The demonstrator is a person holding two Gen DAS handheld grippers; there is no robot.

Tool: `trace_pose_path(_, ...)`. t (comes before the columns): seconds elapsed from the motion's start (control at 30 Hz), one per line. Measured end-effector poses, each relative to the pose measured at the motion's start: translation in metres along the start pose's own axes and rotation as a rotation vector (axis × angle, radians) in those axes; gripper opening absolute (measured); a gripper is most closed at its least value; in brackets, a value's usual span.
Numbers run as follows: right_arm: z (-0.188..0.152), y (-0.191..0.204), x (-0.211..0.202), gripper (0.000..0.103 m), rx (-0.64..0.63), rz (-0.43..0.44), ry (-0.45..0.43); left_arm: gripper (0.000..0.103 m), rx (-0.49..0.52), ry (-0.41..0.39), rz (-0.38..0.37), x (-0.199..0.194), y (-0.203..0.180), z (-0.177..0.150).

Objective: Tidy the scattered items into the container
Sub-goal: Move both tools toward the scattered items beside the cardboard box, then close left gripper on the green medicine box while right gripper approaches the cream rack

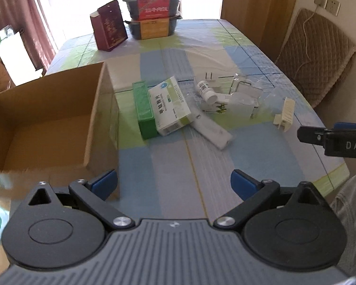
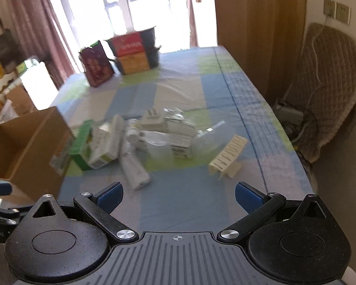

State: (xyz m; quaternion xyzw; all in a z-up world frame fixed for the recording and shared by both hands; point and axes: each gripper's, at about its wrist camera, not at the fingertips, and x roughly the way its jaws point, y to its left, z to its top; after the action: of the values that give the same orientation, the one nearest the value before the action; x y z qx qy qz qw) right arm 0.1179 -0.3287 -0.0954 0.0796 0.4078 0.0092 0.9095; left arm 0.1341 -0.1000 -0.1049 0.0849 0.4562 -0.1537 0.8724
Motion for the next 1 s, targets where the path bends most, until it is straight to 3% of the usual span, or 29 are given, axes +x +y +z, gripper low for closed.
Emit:
trace_pose_path(0.17, 0.012, -0.021, 0.025, 0.103, 0.032, -0.038, 0.036, 0.086, -0.007, 0.03, -0.005, 0.032, 0.004, 0.021)
trace_pose_path(0.37, 0.026, -0.045, 0.056, 0.103, 0.071, -0.084, 0.079, 0.079, 0.012, 0.076, 0.008, 0.072, 0.01, 0.051)
trace_pose_path(0.53, 0.038, -0.067, 0.075, 0.103, 0.145, -0.085, 0.078, 0.071, 0.037, 0.128, 0.039, 0.106, 0.02, 0.078)
trace_pose_path(0.67, 0.04, -0.075, 0.085, 0.103, 0.205, -0.04, 0.099, 0.071, 0.04, 0.166, 0.061, 0.132, 0.035, 0.097)
trace_pose_path(0.9, 0.042, -0.072, 0.092, 0.103, 0.189, -0.04, 0.099, 0.073, 0.139, 0.174, 0.184, 0.168, 0.028, 0.119)
trace_pose_path(1.0, 0.041, -0.075, 0.094, 0.103, 0.207, -0.042, 0.107, 0.067, 0.19, 0.19, 0.232, 0.177, 0.021, 0.122)
